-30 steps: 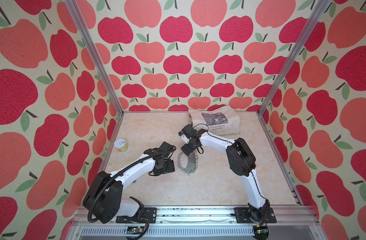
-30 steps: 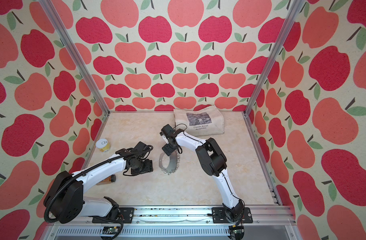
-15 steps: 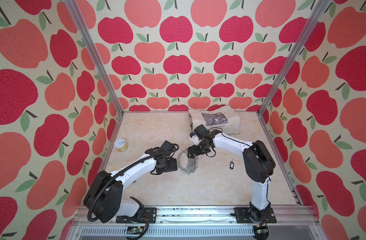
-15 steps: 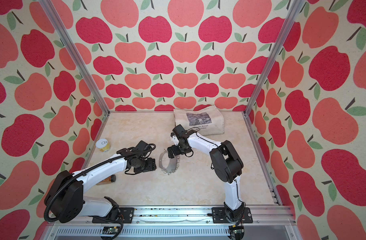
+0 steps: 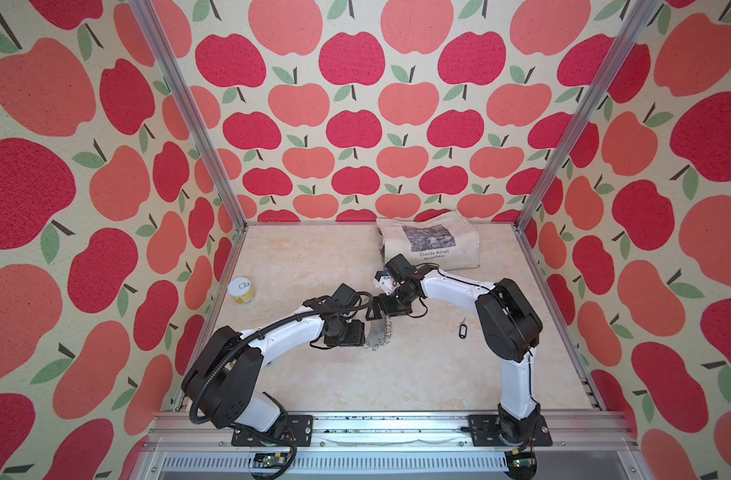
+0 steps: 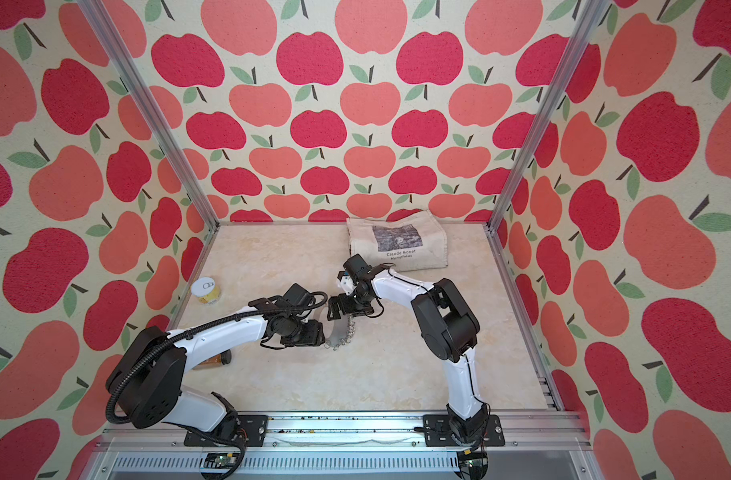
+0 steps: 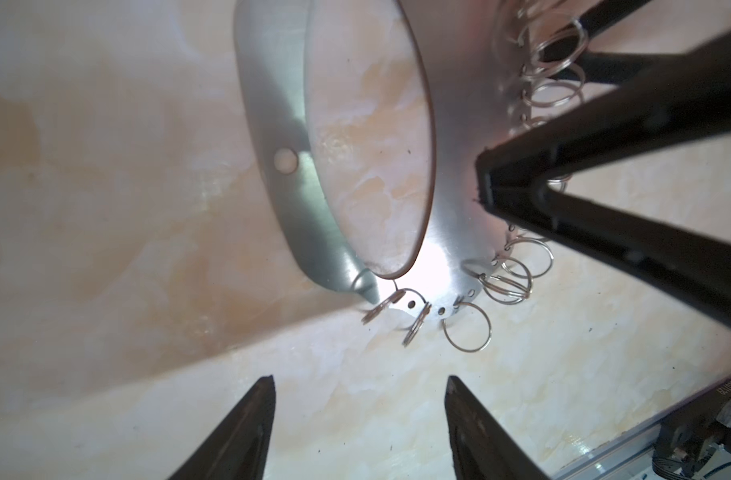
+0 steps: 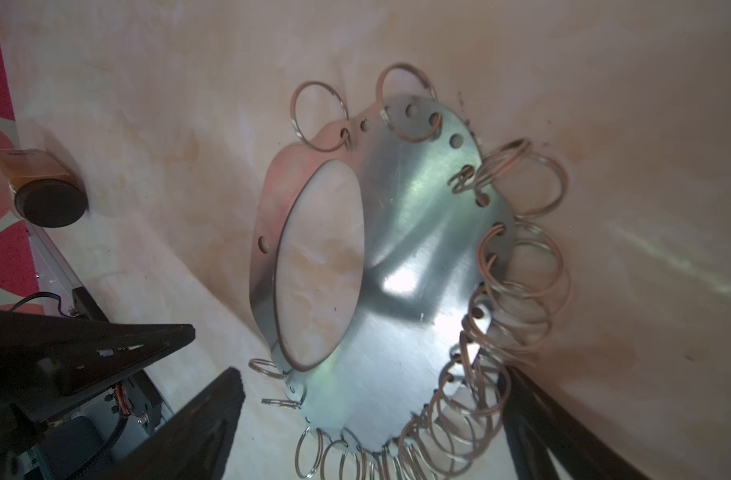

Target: Put the keys on the keyring

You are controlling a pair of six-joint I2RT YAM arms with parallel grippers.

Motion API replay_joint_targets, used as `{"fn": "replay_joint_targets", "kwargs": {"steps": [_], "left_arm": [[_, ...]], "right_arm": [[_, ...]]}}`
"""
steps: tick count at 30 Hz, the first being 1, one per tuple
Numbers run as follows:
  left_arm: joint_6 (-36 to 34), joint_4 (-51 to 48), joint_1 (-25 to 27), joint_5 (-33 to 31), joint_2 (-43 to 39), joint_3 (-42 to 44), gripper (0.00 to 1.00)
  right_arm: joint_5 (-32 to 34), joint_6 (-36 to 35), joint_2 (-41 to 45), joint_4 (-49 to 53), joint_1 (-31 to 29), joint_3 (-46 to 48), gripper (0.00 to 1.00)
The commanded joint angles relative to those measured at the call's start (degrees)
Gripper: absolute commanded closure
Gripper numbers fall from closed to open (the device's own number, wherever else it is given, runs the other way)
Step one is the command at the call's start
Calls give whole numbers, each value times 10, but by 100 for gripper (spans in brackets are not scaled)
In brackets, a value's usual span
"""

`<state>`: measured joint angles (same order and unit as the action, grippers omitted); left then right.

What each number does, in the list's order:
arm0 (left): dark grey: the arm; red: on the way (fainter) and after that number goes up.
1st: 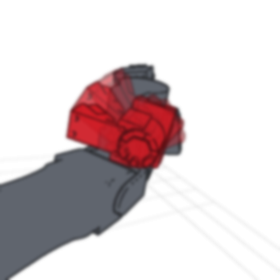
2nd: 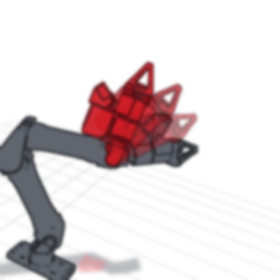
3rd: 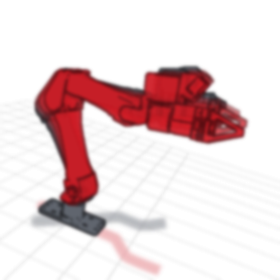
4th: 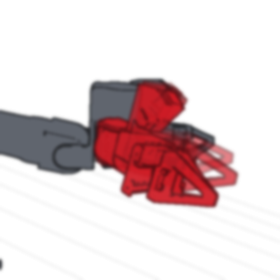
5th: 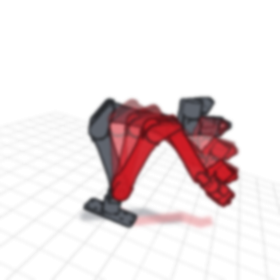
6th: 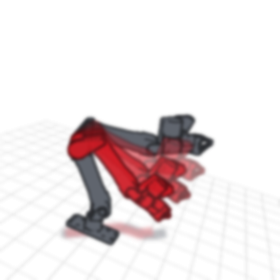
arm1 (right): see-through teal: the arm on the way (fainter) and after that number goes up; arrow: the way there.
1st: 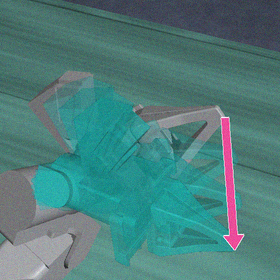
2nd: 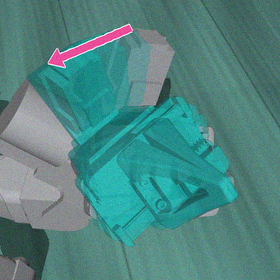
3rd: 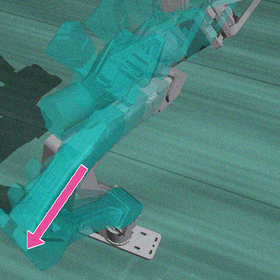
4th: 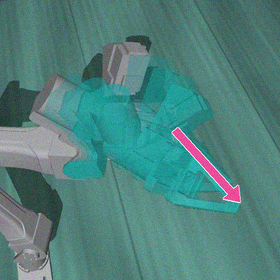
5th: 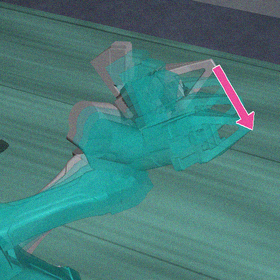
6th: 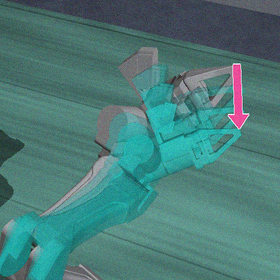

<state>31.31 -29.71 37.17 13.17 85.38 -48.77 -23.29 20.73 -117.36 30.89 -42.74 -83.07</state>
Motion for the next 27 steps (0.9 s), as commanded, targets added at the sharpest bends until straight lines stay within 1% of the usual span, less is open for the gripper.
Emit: {"fn": "replay_joint_targets", "kwargs": {"steps": [1,5,13,18,27], "left_arm": [[-12,19,3,11,6,-13,38],[-17,20,6,3,17,-20,45],[-29,6,16,-32,41,-37,61],[-31,2,17,-38,54,-43,69],[-30,12,19,-38,63,-35,76]], "right_arm": [[-24,-2,-24,7,4,-30,1],[-6,-10,-17,21,15,-35,1],[19,-11,42,12,35,22,3],[25,-4,65,3,37,46,3],[28,-1,81,-6,36,59,4]]}}
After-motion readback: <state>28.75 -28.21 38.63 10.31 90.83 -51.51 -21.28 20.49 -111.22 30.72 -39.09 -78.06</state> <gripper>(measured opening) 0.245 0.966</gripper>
